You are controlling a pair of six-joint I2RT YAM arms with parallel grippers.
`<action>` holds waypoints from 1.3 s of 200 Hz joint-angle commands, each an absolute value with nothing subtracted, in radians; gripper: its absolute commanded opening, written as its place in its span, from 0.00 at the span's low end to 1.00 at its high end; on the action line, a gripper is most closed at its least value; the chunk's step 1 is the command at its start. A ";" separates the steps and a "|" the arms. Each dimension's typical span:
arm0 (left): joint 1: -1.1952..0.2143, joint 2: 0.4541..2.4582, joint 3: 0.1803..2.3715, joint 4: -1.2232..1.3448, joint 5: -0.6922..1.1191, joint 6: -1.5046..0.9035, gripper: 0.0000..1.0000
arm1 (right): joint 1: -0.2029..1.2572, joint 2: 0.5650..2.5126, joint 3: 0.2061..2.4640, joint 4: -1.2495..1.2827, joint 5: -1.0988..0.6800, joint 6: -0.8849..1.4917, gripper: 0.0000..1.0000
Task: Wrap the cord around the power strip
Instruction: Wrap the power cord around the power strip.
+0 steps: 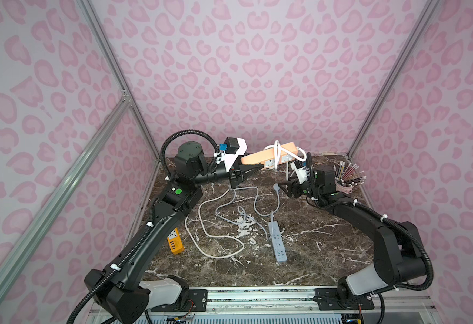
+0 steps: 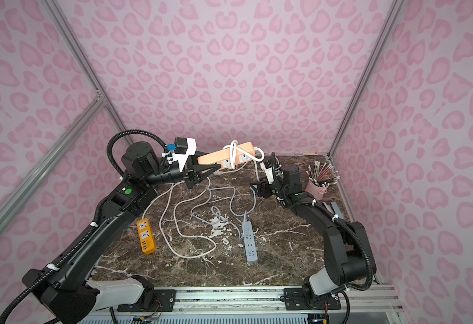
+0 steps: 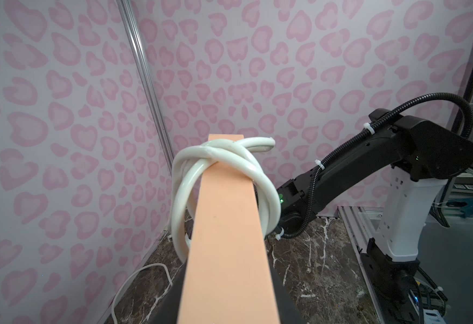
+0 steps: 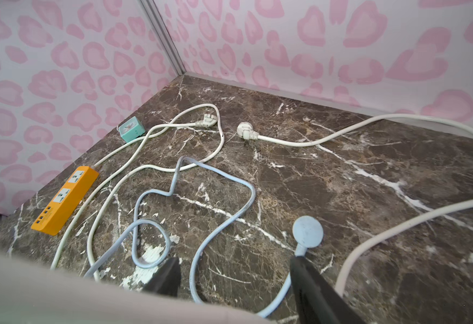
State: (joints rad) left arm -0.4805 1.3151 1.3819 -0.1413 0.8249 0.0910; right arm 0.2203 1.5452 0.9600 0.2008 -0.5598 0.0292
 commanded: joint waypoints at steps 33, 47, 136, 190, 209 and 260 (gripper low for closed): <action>-0.477 1.331 1.419 -0.009 0.767 -0.004 0.02 | 0.287 1.618 0.971 0.373 -0.425 -0.008 0.32; -0.463 1.341 1.427 0.012 0.736 -0.048 0.02 | 0.325 1.613 0.950 0.388 -0.346 -0.041 0.16; -0.304 1.537 1.593 -0.228 0.132 0.167 0.03 | 0.725 1.286 0.814 0.065 0.363 -0.318 0.00; -0.356 1.661 1.571 -0.415 -0.009 0.358 0.02 | 0.874 1.125 1.023 -0.007 0.515 -0.537 0.00; -0.395 1.661 1.538 -0.490 0.076 0.407 0.02 | 0.860 1.137 1.108 0.039 0.517 -0.603 0.00; -0.531 1.589 1.458 -0.697 0.487 0.573 0.02 | 0.653 1.278 1.351 -0.019 0.251 -0.550 0.00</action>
State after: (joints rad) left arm -0.4747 1.6329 1.4822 -0.5900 0.2588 0.4255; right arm 0.7250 1.2278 1.2640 -0.0566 0.3969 -0.5690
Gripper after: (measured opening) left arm 0.327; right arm 0.100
